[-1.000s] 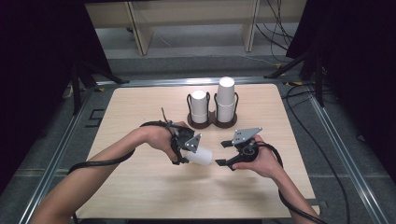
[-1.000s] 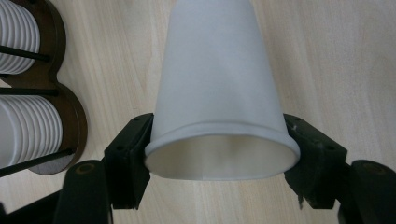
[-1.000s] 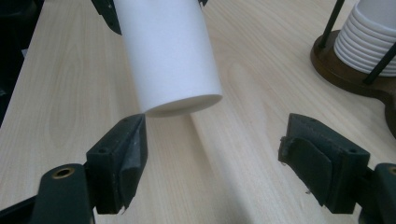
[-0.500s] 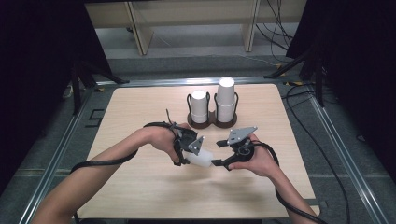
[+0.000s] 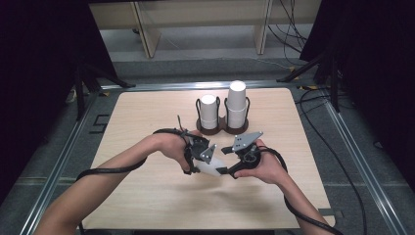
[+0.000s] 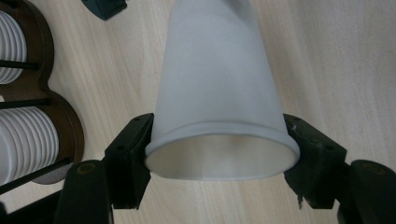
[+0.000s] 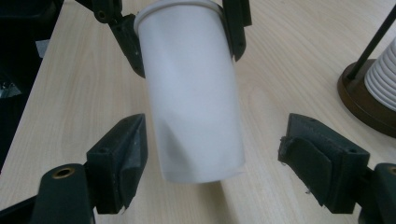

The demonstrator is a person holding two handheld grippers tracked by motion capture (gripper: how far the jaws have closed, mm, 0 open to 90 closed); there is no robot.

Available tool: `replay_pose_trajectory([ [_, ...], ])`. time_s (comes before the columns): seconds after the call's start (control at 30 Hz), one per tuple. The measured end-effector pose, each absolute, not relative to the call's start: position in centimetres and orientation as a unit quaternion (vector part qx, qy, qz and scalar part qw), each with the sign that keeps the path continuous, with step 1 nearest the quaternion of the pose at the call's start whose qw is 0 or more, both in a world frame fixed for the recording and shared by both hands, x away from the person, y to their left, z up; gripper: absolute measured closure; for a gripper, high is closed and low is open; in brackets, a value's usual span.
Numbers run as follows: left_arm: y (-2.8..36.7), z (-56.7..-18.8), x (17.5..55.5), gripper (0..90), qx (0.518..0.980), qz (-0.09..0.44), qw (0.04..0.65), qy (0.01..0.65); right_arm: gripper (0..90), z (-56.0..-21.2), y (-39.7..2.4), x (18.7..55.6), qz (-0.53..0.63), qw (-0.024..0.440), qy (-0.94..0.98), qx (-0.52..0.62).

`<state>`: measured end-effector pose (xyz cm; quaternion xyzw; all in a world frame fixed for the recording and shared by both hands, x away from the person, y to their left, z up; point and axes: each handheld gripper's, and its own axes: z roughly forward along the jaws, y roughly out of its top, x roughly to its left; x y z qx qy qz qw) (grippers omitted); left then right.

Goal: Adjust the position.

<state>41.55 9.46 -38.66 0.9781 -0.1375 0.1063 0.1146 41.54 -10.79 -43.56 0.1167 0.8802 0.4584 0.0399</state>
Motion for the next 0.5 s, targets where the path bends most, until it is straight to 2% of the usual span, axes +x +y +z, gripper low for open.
replay_pose_trajectory([
  [0.5, 9.28, -38.43, 41.58, 31.4, 0.978, 0.106, 0.114, -0.142, 22.3, -43.55, -9.67, 41.64, 0.456, 0.034, 0.883, 0.106],
])
